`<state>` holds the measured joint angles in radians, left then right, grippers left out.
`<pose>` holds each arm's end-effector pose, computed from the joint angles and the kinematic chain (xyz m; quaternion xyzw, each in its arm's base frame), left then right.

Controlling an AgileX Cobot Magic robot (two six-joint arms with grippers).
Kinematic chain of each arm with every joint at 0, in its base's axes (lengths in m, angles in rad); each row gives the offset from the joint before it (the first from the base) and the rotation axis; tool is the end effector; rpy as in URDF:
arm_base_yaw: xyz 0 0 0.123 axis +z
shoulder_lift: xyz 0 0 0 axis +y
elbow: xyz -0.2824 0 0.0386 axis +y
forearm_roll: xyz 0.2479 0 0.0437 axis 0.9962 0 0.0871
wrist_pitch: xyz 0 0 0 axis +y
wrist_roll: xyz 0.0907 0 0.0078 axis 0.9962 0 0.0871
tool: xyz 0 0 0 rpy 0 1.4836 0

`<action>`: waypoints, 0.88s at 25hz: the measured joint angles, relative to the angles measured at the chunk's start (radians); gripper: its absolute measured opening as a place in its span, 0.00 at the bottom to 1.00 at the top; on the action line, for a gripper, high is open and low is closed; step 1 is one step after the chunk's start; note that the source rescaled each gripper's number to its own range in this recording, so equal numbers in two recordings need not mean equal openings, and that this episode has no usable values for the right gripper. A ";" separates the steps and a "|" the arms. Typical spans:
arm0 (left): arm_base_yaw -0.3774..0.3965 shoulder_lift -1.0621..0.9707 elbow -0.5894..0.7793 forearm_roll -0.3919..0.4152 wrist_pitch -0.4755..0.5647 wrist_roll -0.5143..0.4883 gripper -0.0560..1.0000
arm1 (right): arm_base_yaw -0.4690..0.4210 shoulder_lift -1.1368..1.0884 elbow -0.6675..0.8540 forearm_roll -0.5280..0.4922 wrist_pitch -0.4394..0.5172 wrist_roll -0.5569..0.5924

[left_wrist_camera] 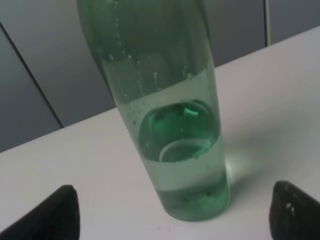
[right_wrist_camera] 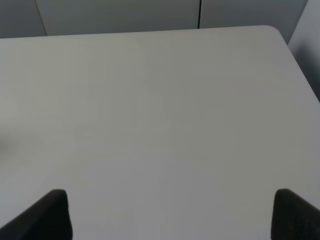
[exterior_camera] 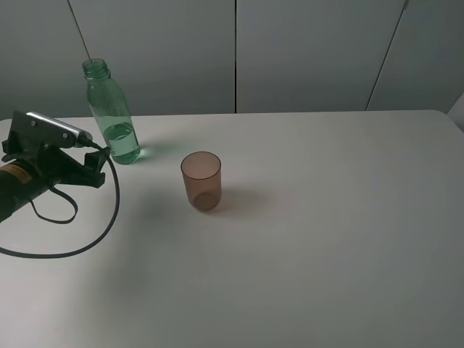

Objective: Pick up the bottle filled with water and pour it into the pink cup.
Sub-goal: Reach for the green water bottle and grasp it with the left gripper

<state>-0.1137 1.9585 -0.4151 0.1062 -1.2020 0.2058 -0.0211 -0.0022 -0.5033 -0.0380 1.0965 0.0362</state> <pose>0.2777 -0.0408 0.1002 0.1705 0.7726 0.0007 0.6115 -0.0072 -0.0029 0.2752 0.0258 0.8605 -0.0151 0.5086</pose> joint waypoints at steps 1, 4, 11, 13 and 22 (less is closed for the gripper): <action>0.017 0.002 -0.010 0.016 -0.003 -0.005 0.94 | 0.000 0.000 0.000 0.000 0.000 0.000; 0.058 0.007 -0.032 0.077 -0.005 -0.012 0.94 | 0.000 0.000 0.000 0.000 0.000 0.000; 0.132 0.007 -0.093 0.234 -0.009 -0.018 0.94 | 0.000 0.000 0.000 0.000 0.000 0.000; 0.140 0.007 -0.111 0.258 -0.009 -0.018 0.94 | 0.000 0.000 0.000 0.000 0.000 0.000; 0.142 0.058 -0.171 0.291 -0.011 -0.049 0.94 | 0.000 0.000 0.000 0.000 0.000 0.000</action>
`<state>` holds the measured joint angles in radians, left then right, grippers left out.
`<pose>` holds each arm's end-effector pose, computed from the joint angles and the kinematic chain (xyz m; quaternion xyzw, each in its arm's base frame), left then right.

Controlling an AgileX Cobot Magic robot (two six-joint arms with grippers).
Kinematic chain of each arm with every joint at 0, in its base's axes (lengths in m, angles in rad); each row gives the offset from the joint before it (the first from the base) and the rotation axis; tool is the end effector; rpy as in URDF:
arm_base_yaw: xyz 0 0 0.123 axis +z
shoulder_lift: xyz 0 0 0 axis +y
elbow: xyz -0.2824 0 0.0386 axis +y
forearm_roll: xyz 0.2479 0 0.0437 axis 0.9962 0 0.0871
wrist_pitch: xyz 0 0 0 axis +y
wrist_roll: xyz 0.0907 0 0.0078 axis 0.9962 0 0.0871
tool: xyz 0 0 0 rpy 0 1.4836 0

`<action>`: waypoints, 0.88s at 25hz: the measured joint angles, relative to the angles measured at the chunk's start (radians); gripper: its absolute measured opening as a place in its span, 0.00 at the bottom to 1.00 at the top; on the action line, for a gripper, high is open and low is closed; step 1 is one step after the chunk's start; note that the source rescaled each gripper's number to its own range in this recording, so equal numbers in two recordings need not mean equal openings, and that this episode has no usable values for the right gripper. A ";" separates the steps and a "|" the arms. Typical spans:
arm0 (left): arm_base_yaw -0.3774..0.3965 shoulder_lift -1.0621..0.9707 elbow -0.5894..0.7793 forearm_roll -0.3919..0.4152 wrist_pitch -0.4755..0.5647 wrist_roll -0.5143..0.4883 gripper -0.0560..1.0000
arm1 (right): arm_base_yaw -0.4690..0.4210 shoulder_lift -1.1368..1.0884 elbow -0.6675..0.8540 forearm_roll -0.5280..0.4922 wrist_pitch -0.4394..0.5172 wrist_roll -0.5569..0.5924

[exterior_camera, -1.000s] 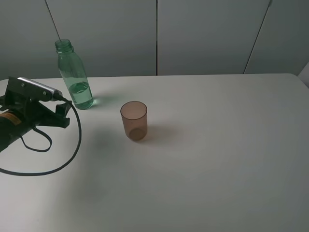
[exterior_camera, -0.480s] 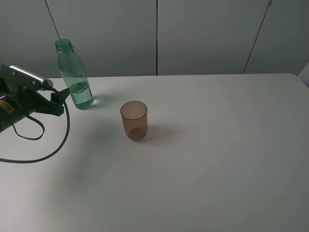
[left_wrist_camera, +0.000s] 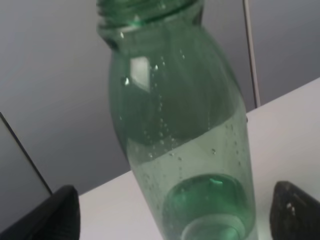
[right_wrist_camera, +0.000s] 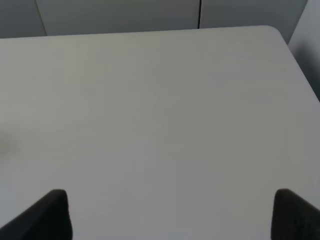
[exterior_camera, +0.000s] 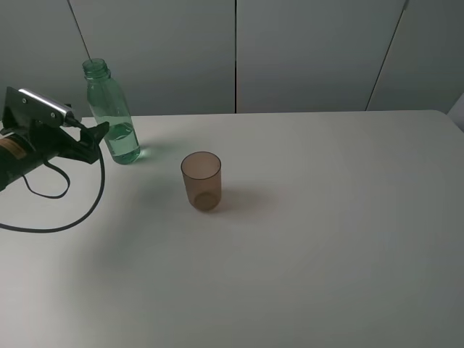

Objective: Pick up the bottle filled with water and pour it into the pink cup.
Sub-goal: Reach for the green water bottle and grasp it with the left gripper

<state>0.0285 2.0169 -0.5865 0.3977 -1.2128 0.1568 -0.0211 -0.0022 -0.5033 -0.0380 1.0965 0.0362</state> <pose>0.3192 -0.0239 0.1083 0.2209 0.7242 -0.0332 0.6524 -0.0072 -0.0029 0.2752 0.0258 0.8605 -0.0151 0.5086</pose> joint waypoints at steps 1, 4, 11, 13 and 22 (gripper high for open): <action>0.000 0.017 -0.009 0.004 0.000 -0.004 0.94 | 0.000 0.000 0.000 0.000 0.000 0.000; 0.000 0.058 -0.037 0.014 0.000 -0.016 0.94 | 0.000 0.000 0.000 0.000 0.000 0.000; -0.002 0.120 -0.110 0.031 0.000 -0.033 0.94 | 0.000 0.000 0.000 0.000 0.000 0.000; -0.009 0.135 -0.126 0.032 0.000 -0.041 0.94 | 0.000 0.000 0.000 0.000 0.000 0.000; -0.044 0.189 -0.186 0.026 0.000 -0.062 0.94 | 0.000 0.000 0.000 0.000 0.000 0.000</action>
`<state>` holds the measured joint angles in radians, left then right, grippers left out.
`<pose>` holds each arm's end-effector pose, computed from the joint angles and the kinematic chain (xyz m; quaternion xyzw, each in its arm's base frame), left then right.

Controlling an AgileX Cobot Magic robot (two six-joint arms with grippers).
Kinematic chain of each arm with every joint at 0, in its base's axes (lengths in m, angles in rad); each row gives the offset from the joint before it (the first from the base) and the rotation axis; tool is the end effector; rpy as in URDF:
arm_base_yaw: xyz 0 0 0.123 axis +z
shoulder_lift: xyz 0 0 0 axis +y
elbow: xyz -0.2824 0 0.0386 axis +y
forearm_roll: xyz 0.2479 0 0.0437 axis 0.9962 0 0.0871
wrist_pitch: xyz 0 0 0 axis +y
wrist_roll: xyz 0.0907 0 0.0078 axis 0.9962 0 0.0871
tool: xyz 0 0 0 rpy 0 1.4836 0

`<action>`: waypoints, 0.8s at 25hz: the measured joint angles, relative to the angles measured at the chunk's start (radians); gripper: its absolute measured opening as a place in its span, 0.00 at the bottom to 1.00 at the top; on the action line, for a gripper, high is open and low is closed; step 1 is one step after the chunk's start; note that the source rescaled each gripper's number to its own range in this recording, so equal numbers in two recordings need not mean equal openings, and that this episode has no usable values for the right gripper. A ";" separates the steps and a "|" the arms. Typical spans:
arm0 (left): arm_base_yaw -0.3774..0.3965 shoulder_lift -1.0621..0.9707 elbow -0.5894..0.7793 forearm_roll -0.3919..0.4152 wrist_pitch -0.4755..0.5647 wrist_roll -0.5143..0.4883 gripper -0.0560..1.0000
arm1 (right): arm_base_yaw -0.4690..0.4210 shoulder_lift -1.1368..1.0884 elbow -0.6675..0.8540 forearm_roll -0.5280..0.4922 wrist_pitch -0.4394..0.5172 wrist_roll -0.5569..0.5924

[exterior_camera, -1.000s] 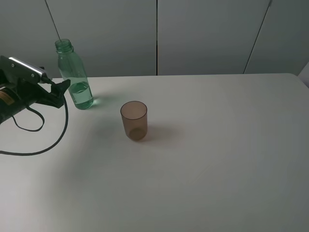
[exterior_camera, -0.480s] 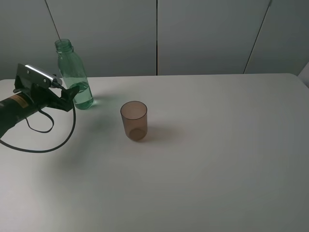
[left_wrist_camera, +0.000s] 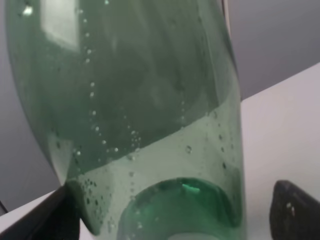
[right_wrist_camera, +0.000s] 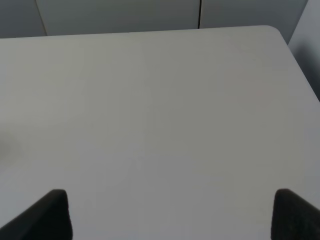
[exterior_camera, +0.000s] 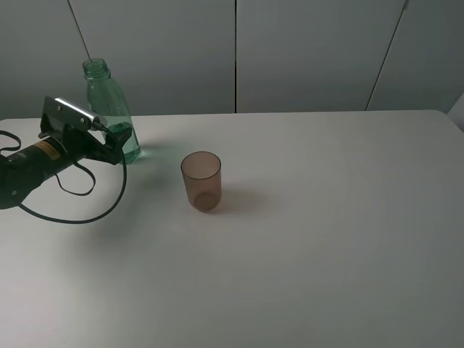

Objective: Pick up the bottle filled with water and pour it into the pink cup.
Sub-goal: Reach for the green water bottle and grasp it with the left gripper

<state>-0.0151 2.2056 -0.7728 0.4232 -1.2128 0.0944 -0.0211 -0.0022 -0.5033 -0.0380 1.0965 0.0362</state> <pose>0.3583 -0.0404 0.0741 0.2249 0.7245 -0.0739 0.6474 -0.0072 -0.0029 0.2752 0.0258 0.8605 -0.0151 0.5086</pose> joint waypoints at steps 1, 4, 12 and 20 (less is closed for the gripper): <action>-0.003 0.003 -0.004 0.000 0.000 -0.002 0.94 | 0.000 0.000 0.000 0.000 0.000 0.000; -0.007 0.012 -0.025 -0.006 0.000 -0.006 0.94 | 0.000 0.000 0.000 0.000 0.000 0.000; -0.024 0.053 -0.092 -0.015 0.000 -0.008 0.94 | 0.000 0.000 0.000 0.000 0.000 0.000; -0.043 0.089 -0.155 -0.024 0.000 -0.014 0.94 | 0.000 0.000 0.000 0.000 0.000 0.000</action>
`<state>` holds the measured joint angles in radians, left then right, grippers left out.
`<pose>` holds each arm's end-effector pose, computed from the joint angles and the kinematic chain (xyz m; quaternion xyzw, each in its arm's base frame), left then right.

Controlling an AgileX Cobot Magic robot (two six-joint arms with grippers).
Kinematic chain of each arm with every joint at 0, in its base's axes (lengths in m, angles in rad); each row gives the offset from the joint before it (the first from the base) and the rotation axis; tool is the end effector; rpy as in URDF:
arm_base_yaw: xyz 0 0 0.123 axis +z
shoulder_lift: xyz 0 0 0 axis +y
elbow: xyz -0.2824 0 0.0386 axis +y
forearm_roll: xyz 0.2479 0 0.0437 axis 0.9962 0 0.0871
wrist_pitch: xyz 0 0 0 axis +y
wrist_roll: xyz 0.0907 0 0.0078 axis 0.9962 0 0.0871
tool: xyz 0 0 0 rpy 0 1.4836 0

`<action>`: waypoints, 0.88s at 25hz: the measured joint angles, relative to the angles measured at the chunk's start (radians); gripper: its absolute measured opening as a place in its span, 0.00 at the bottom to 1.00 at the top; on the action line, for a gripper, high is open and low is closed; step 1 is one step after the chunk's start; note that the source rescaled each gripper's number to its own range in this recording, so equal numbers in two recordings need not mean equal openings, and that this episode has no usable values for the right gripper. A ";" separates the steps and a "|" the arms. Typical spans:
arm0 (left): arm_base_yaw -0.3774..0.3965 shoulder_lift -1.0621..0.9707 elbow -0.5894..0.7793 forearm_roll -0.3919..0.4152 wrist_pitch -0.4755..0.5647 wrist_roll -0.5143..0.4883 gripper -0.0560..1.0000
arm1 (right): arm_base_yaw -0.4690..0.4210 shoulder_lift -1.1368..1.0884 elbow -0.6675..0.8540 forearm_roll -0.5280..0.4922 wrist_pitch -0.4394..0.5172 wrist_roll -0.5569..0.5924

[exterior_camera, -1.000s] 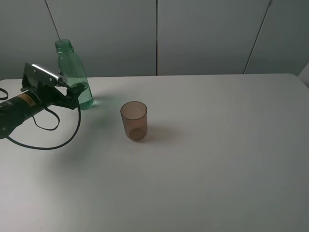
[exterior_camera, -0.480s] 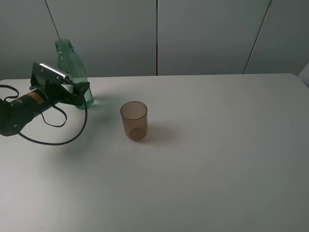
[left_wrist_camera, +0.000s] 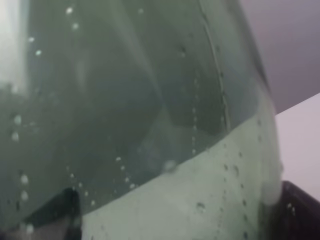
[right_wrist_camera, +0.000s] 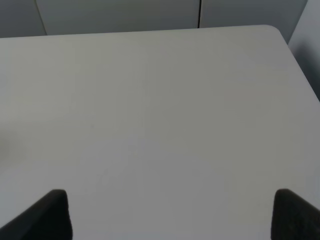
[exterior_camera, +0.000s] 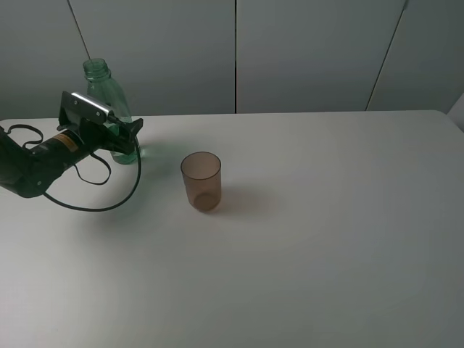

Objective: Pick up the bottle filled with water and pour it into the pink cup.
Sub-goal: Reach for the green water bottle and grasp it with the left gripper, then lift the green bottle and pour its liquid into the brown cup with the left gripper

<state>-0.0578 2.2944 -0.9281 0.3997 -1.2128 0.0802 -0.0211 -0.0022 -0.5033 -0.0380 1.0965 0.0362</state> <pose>0.3909 -0.0558 0.0671 0.2268 0.7017 -0.0807 0.6706 -0.0072 -0.0029 0.2752 0.0258 0.8605 -0.0151 0.5086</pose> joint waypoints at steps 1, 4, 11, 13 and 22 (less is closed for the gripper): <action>0.000 0.000 -0.004 -0.002 0.000 -0.007 0.94 | 0.000 0.000 0.000 0.000 0.000 0.000; 0.000 0.000 -0.005 -0.002 0.000 -0.015 0.94 | 0.000 0.000 0.000 0.000 0.000 0.000; 0.000 0.000 -0.005 -0.002 0.000 -0.017 0.59 | 0.000 0.000 0.000 0.000 0.000 0.000; 0.000 0.002 -0.005 -0.002 0.000 -0.023 0.16 | 0.000 0.000 0.000 0.000 0.000 0.000; -0.003 0.002 -0.035 0.005 0.022 -0.025 0.08 | 0.000 0.000 0.000 0.000 0.000 0.000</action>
<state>-0.0603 2.2965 -0.9634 0.4050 -1.1908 0.0557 -0.0211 -0.0022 -0.5033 -0.0380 1.0965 0.0362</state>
